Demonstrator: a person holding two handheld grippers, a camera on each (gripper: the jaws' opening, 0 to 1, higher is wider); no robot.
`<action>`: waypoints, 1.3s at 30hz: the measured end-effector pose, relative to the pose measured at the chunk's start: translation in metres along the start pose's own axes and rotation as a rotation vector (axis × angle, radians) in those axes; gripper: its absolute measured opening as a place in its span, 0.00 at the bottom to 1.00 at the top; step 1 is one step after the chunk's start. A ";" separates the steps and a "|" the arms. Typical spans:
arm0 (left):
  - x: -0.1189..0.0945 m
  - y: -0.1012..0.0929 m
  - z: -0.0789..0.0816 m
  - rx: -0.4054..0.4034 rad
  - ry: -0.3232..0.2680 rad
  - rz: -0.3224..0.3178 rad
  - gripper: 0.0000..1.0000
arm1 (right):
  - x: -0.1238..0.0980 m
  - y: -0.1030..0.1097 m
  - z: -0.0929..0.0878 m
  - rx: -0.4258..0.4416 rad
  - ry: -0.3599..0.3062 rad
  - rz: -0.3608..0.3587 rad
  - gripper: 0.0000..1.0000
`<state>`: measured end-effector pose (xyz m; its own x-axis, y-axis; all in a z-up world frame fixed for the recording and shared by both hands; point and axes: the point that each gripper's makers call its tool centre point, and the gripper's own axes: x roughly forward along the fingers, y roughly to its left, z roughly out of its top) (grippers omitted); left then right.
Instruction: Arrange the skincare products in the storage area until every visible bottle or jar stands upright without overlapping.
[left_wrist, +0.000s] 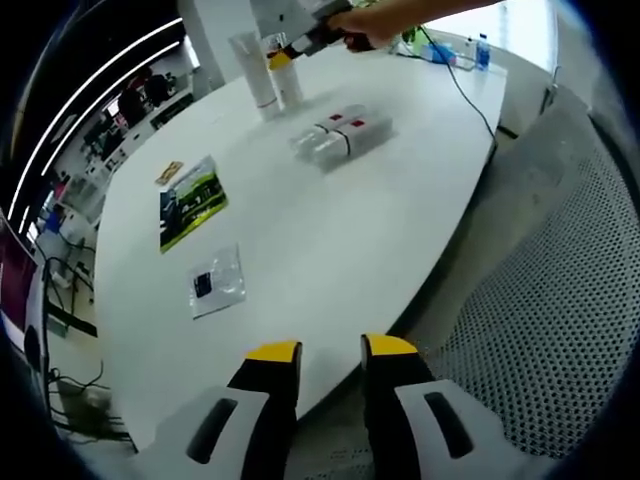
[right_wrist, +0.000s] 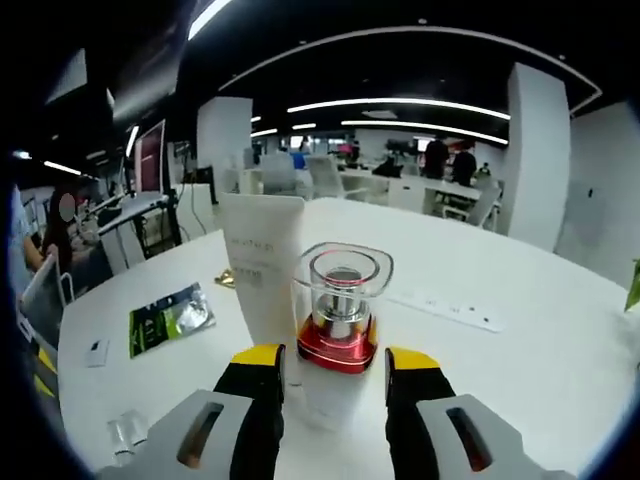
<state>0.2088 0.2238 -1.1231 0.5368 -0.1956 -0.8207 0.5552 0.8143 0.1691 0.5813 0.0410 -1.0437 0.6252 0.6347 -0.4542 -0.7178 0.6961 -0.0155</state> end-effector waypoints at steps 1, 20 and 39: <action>0.000 0.000 0.000 -0.003 -0.003 0.000 0.25 | -0.001 0.002 -0.002 -0.015 0.011 0.020 0.34; 0.000 0.000 0.002 -0.007 -0.013 0.002 0.24 | 0.000 -0.001 -0.014 -0.034 0.121 0.048 0.23; 0.000 0.000 0.002 -0.003 -0.009 0.000 0.23 | 0.005 0.006 -0.013 0.053 0.128 0.008 0.22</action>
<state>0.2096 0.2231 -1.1218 0.5425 -0.2007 -0.8157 0.5533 0.8160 0.1672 0.5762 0.0443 -1.0573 0.5730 0.5948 -0.5639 -0.7032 0.7101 0.0345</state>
